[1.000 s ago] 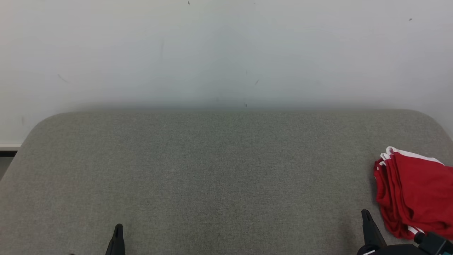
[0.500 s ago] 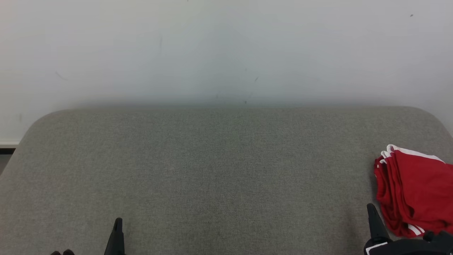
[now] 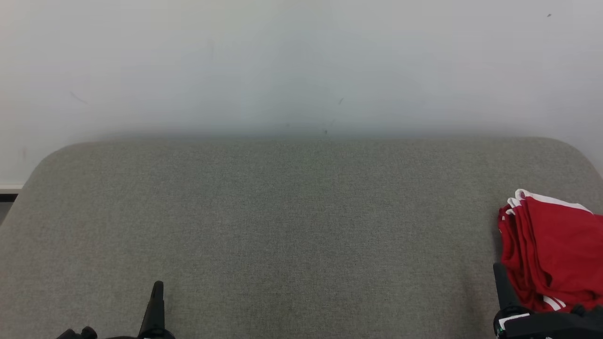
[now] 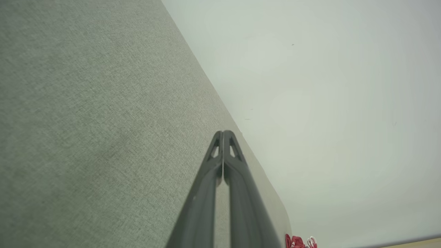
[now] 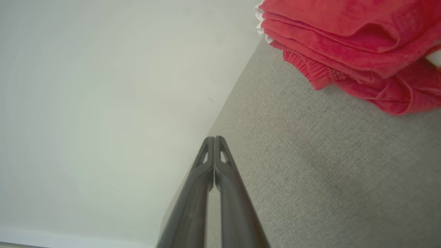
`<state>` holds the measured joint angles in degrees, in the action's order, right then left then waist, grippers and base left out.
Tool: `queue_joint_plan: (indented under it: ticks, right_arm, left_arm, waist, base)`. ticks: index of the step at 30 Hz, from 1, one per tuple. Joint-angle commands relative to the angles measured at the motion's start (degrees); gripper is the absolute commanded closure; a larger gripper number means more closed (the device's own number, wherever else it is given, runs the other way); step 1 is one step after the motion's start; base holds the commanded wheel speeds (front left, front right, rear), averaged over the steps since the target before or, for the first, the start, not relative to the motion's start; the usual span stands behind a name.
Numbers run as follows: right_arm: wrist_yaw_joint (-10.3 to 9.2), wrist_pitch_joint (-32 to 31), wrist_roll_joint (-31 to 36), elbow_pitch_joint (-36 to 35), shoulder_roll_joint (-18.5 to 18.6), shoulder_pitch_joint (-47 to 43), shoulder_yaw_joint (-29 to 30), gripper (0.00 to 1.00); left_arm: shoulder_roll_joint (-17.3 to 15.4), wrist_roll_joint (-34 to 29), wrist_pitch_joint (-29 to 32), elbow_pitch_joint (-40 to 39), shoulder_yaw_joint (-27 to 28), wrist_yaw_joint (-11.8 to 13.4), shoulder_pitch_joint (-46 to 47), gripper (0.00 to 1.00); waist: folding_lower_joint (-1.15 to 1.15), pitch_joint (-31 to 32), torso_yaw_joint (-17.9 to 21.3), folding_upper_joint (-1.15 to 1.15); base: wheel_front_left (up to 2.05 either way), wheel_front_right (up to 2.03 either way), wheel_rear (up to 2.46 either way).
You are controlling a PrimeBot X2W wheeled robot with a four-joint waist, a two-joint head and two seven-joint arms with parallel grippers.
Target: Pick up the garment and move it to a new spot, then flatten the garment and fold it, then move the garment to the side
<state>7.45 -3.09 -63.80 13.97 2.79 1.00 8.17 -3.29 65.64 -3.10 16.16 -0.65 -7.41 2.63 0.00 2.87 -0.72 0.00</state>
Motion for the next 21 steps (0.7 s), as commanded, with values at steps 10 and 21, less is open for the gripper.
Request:
queue_joint_plan:
  ticks: [10, 21]
  right_arm:
    - [0.04, -1.46, -6.18, -1.02, 0.12, 1.46, 1.05, 1.0]
    - [0.05, -2.69, -11.66, -1.39, 0.12, 1.74, 1.9, 1.0]
  left_arm:
    - [0.12, 6.09, 1.41, -0.35, 0.35, -0.08, 2.35, 1.0]
    - [0.21, 11.5, 2.74, -0.27, 0.48, -0.09, 3.32, 1.0]
  waist:
    - [0.0, -0.49, 0.12, 0.0]
    - [0.0, -1.03, 0.25, 0.0]
  base:
    - [0.0, 0.0, 0.0]
    - [0.0, 0.0, 0.0]
